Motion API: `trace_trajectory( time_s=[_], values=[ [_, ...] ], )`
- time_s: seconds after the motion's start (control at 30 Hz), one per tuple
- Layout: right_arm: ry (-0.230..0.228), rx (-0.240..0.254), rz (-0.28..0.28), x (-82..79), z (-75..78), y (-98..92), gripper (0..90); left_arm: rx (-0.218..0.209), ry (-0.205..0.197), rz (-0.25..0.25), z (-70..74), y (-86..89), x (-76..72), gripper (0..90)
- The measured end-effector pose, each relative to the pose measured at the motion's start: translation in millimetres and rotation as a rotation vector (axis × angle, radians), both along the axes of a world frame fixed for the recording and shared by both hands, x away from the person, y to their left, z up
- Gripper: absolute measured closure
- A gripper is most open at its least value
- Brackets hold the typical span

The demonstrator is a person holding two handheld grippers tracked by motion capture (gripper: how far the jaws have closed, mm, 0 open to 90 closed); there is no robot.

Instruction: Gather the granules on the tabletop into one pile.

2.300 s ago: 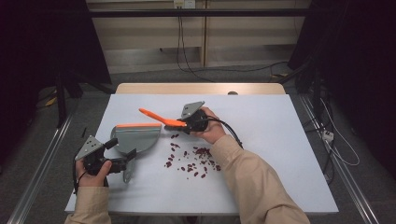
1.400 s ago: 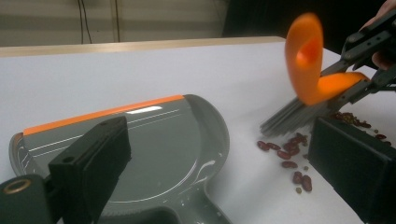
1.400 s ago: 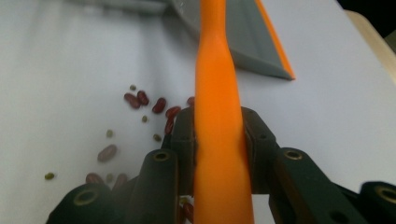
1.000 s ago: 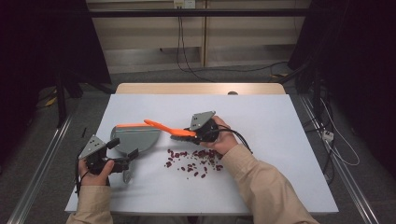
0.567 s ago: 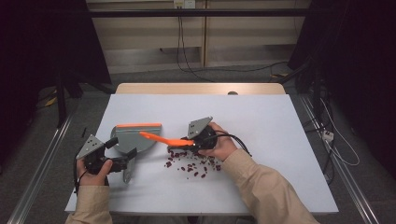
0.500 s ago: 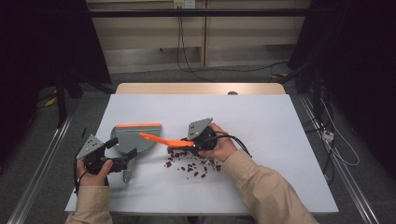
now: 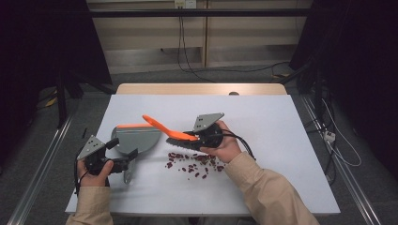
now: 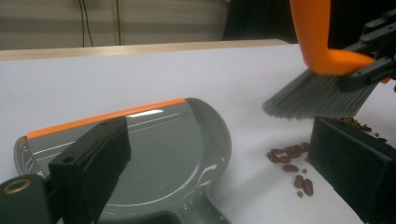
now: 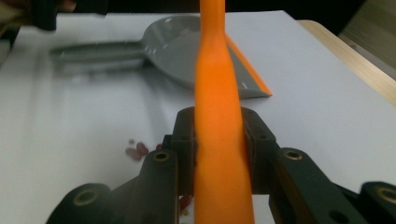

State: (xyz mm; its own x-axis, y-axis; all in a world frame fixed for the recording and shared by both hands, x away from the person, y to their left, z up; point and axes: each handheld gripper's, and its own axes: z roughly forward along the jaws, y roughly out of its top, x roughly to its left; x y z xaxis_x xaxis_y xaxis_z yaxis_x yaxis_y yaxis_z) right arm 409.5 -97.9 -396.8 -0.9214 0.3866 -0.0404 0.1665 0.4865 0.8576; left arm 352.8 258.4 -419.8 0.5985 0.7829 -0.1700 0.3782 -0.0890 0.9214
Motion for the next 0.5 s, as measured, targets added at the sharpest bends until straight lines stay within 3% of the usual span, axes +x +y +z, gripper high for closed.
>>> trace_trajectory(
  time_s=[0.23, 0.5],
  values=[
    [0.118, 0.125, -0.191, -10.8, 3.0, -0.3, 71.5, -0.002, -0.001, 0.001, 0.0, 0.1, 0.0, 5.9],
    [0.203, 0.192, -0.259, -23.7, -6.9, 8.0, 71.5, -0.002, -0.001, -0.005, -0.4, -1.2, 0.1, 5.8]
  ],
)
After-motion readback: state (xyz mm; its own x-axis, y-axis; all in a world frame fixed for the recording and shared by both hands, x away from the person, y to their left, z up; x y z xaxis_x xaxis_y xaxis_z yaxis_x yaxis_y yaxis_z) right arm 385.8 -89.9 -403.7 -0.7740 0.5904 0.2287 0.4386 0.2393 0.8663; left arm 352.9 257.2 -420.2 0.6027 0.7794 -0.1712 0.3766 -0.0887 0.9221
